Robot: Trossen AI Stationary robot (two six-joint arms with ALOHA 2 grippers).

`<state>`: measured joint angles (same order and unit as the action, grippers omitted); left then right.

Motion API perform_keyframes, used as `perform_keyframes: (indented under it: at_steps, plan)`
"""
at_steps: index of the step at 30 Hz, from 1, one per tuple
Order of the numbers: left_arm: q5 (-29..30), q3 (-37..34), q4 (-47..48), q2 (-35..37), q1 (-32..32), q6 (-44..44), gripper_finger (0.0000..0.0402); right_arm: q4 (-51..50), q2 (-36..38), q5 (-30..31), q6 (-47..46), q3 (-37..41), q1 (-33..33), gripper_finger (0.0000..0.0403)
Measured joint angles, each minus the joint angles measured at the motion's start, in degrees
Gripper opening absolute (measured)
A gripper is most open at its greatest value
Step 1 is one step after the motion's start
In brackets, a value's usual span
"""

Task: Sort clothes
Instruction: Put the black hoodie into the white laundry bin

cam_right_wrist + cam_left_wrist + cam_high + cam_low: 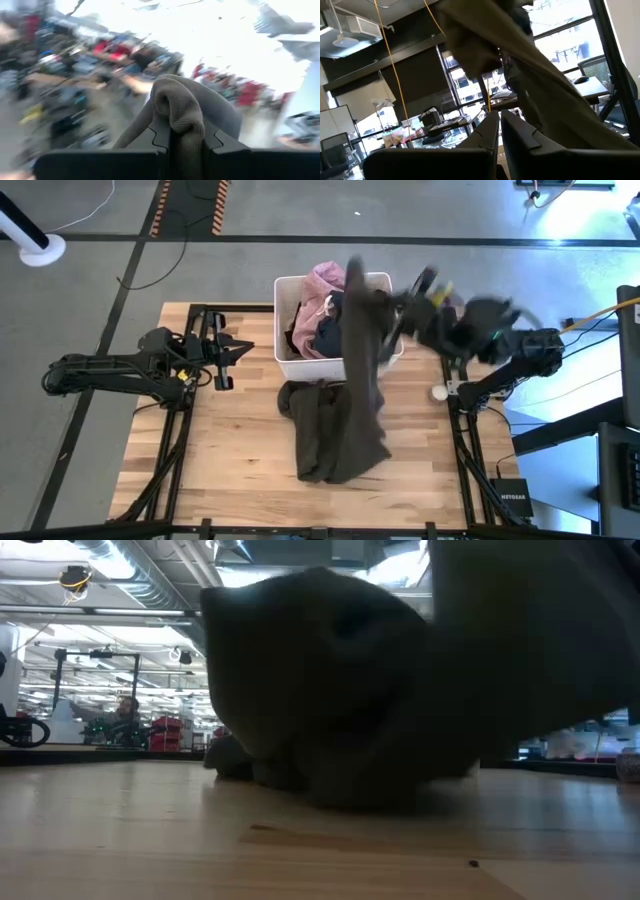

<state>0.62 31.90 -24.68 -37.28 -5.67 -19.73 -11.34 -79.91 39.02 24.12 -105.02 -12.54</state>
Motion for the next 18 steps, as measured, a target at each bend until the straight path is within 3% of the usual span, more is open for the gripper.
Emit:
perform_keyframes:
  at_steps: [4, 8, 18]
  plan:
    - [0.0, 0.0, 0.0, 0.0, 0.0, -0.1, 0.0015, 6.5, -1.3, -1.8, 5.8, -5.7, 7.8, 0.004]
    - [0.0, 0.0, 0.0, 0.0, 0.0, -0.1, 0.0015, 8.6, -2.6, -7.4, 5.5, -7.7, 15.9, 0.004]
    - [0.0, 0.0, 0.0, 0.0, 0.0, -0.1, 0.0015, -8.6, -10.3, -7.7, -12.3, -2.2, 27.9, 0.01]
